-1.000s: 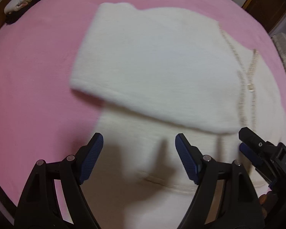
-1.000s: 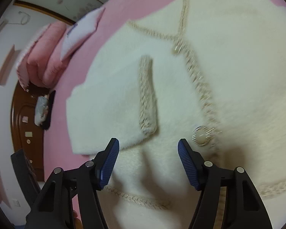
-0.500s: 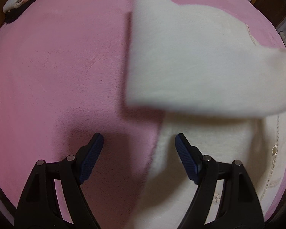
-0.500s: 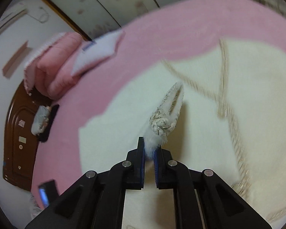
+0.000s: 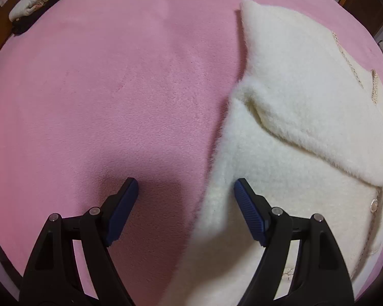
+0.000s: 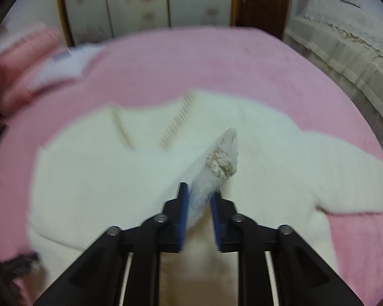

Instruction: Fold large clothes

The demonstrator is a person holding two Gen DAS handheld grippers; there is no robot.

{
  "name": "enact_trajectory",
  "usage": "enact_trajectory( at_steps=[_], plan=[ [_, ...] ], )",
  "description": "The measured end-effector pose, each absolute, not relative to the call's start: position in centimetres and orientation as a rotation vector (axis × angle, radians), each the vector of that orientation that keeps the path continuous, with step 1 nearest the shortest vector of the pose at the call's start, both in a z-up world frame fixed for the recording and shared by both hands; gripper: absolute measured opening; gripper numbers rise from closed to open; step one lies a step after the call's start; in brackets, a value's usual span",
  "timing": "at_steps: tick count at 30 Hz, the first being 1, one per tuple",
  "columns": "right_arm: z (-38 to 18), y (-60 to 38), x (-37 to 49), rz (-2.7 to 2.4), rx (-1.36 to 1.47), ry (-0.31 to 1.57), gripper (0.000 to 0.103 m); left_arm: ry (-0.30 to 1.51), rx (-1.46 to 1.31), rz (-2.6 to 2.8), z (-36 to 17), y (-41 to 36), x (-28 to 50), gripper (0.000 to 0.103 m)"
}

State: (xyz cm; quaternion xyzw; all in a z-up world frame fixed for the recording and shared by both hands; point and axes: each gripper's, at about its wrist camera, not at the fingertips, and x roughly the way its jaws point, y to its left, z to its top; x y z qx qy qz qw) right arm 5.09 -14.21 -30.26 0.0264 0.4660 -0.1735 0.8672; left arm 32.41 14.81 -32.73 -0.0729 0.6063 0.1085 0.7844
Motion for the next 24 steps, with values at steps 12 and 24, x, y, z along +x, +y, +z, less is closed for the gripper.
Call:
enact_trajectory(
  at_steps=[12,24],
  plan=[
    [-33.8,-15.7,3.0,0.000,0.510,0.970,0.053,1.199,-0.289,-0.151,-27.2,5.9,37.7,0.067],
    [-41.6,-26.4,0.8,-0.148,0.538,1.101,0.000,1.368,-0.207,0.022,-34.1,4.6,41.5,0.001]
  ],
)
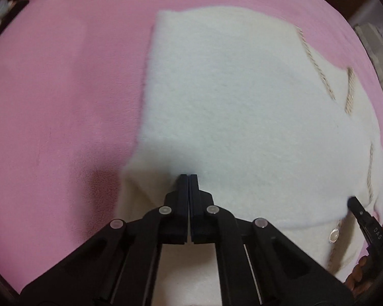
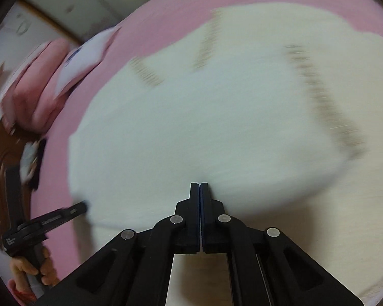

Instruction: Fold large clothes

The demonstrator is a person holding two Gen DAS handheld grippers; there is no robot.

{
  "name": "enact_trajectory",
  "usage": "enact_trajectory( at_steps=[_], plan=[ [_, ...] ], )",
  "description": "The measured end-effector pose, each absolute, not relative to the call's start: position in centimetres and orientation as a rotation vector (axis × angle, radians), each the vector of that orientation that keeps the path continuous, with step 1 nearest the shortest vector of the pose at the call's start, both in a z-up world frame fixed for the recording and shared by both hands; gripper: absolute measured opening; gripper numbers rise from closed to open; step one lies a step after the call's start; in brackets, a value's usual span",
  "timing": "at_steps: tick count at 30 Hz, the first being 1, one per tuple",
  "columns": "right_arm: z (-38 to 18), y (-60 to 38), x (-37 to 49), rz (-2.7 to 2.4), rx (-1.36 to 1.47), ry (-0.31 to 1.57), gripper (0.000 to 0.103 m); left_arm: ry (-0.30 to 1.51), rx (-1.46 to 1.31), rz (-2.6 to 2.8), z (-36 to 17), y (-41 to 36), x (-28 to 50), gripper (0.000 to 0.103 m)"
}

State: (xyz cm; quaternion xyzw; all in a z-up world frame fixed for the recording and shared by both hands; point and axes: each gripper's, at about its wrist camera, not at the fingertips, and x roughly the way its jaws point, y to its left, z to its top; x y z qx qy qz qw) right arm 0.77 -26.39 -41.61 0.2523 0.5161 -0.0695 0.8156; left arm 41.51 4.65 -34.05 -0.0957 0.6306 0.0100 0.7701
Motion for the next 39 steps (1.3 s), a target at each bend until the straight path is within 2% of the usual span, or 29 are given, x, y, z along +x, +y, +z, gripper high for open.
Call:
enact_trajectory(
  at_steps=[3,7,11,17,19,21,25,28,31,33,35,37,39],
  plan=[
    [-41.6,-32.4,-1.5,-0.311,0.591,1.092,0.000,1.372,-0.201,0.040,-33.8,3.9,41.5,0.001],
    [-40.7,-37.0,-3.0,-0.460,0.511,1.064,0.000,1.286,-0.195,0.018,-29.9,2.4,41.3,0.001],
    [-39.5,-32.2,0.3,-0.080,0.515,1.027,0.000,1.215,-0.235,-0.205,-27.8,-0.7,42.6,0.001],
    [-46.2,-25.3,4.9,0.214,0.444,1.120,0.000,1.275,-0.093,-0.147,-29.9,-3.0,46.4,0.001],
    [-48.3,-27.3,6.7,0.204,0.468,1.123,0.000,1.252,-0.039,-0.059,-32.5,-1.0,47.4,0.001],
    [-49.5,-32.2,6.1,0.139,0.518,1.087,0.000,1.188,0.018,0.071,-32.7,0.7,48.1,0.001],
    [-48.4,-43.2,7.0,-0.200,0.444,1.020,0.000,1.188,-0.102,0.092,-33.6,5.0,48.5,0.001],
    [-49.9,-51.2,4.7,-0.198,0.599,1.000,0.000,1.170,-0.040,0.046,-33.7,4.6,48.2,0.001],
    [-50.2,-51.6,4.3,-0.252,0.467,1.018,0.000,1.147,0.046,0.048,-33.1,4.3,46.3,0.001],
    [-49.5,-50.6,4.4,-0.341,0.357,1.026,0.000,1.108,0.002,0.027,-30.6,4.3,44.0,0.001],
    [-49.3,-50.1,2.5,-0.333,0.400,1.009,0.000,1.081,-0.073,0.015,-28.3,5.4,41.3,0.001],
    [-48.7,-45.7,4.1,-0.323,0.466,0.992,0.000,1.081,-0.129,0.016,-27.2,5.9,39.0,0.001],
    [-49.0,-43.9,1.2,-0.336,0.497,1.000,0.007,1.120,-0.187,0.050,-26.4,6.5,34.7,0.002]
  ],
)
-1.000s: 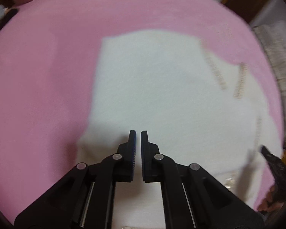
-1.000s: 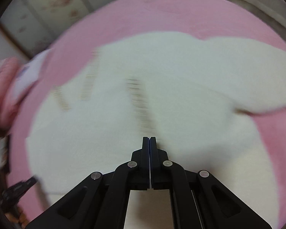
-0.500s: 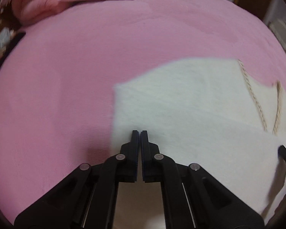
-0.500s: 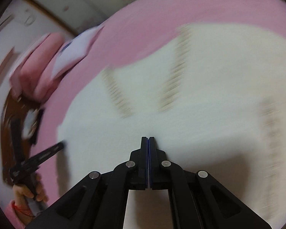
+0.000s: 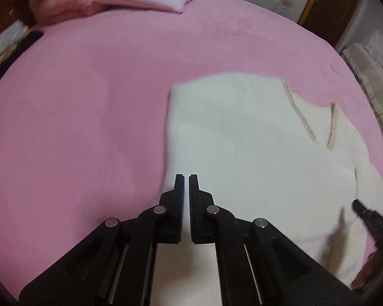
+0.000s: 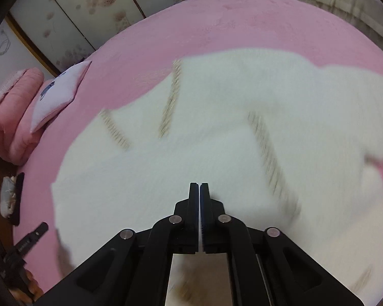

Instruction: Fold large clothes

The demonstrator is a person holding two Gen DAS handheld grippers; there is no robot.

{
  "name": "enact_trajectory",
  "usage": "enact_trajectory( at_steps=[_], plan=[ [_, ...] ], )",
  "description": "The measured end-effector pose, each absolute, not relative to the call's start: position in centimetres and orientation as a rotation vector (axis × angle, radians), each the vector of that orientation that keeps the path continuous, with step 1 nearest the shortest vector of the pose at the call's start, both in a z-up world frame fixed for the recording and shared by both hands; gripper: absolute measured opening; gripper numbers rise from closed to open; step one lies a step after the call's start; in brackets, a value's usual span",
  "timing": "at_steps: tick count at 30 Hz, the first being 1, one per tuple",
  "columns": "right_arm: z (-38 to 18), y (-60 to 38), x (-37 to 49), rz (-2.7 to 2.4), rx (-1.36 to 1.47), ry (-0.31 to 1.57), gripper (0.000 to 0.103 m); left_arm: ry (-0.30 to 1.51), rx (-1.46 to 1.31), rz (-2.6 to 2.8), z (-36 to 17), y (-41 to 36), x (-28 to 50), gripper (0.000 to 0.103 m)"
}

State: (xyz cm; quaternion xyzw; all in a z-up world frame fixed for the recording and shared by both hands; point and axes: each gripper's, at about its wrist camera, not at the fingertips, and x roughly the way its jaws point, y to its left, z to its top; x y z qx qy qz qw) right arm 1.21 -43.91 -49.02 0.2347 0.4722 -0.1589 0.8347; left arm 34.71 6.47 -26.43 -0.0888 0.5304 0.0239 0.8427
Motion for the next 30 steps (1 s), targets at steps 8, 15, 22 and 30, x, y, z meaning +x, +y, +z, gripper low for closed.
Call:
enact_trajectory(
  at_steps=[8,15,22,30],
  plan=[
    [-50.5,-30.8,-5.2,-0.307,0.464,1.066,0.074,1.373,-0.360,0.139,-28.2,9.0,22.7,0.009],
    [-50.8,-30.2,-8.9,-0.220,0.443,1.127,0.086,1.451,-0.228,0.128,-25.0,4.6,16.1,0.058],
    [-42.3,-34.9,-12.6,-0.208,0.486,1.055,0.087,1.392,-0.226,0.066,-19.5,-7.3,14.9,0.061],
    [-37.0,-48.9,-17.8,-0.259,0.587,1.062,0.087,1.415,-0.112,-0.093,-17.1,-25.2,15.7,0.061]
  ],
)
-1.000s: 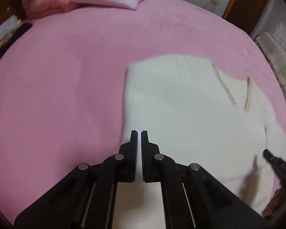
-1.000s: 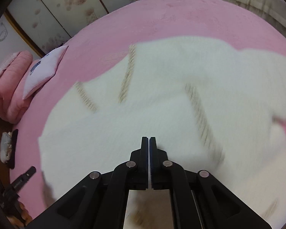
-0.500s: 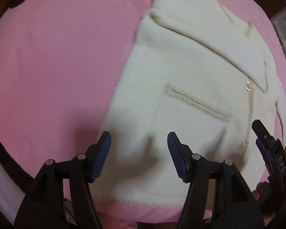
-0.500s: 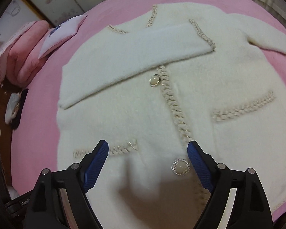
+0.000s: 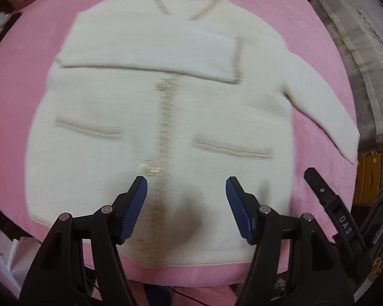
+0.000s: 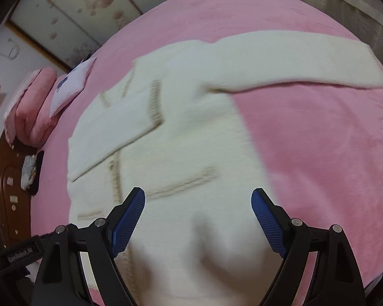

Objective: Fold large clothes
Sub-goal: 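Grasp the other sleeve cuff with the right tool and fold it across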

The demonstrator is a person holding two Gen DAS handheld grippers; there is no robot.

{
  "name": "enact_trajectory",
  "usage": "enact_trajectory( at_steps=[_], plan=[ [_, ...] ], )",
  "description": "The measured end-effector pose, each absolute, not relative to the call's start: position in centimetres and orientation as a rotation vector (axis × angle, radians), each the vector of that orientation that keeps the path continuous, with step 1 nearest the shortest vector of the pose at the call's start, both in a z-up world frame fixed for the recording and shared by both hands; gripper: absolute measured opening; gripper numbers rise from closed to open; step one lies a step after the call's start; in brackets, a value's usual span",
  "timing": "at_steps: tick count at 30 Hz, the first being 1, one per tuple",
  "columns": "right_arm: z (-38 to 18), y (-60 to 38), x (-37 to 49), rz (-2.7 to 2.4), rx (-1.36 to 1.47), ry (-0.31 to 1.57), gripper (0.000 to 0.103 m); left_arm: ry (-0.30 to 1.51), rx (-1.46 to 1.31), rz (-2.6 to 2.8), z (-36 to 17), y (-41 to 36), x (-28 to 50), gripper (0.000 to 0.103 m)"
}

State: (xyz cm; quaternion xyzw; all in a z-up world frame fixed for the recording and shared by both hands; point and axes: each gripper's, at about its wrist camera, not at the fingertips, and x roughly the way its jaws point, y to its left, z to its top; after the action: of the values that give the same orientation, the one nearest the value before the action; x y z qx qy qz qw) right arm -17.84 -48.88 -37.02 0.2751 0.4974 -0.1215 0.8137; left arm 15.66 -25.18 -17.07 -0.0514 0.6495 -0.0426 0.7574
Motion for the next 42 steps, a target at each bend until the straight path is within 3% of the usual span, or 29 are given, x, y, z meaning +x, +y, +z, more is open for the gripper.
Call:
enact_trajectory(
  at_steps=[10,18,23,28,31,33,36,42],
  plan=[
    [-41.4,-69.2,-24.6,-0.590,0.939,0.954,0.087,1.470,0.118,-0.260,-18.9,-40.9,17.9,0.061],
    [-45.0,-81.8,-27.1,-0.759,1.243,0.707,0.087,1.547,0.120,-0.260,-23.6,-44.5,21.8,0.061],
    [-46.5,-86.6,-24.6,-0.769,1.264,0.587,0.086,1.542,0.143,-0.271,-25.0,-46.0,23.5,0.061],
    [-47.0,-90.2,-21.3,-0.811,1.230,0.502,0.070,1.542,0.121,-0.267,-25.7,-46.4,24.4,0.061],
    [-47.1,-91.6,-19.6,-0.871,1.191,0.479,0.044,1.543,0.089,-0.256,-26.1,-45.7,24.5,0.061],
    [-46.8,-92.0,-18.7,-0.892,1.148,0.468,0.016,1.549,0.066,-0.239,-26.3,-45.0,24.4,0.061],
    [-45.6,-92.0,-17.1,-0.923,1.093,0.463,0.011,1.551,0.000,-0.213,-26.5,-42.8,24.0,0.061],
    [-36.4,-88.8,-12.3,-0.956,0.864,0.406,0.010,1.552,-0.124,-0.135,-26.2,-36.4,23.1,0.061]
  ],
)
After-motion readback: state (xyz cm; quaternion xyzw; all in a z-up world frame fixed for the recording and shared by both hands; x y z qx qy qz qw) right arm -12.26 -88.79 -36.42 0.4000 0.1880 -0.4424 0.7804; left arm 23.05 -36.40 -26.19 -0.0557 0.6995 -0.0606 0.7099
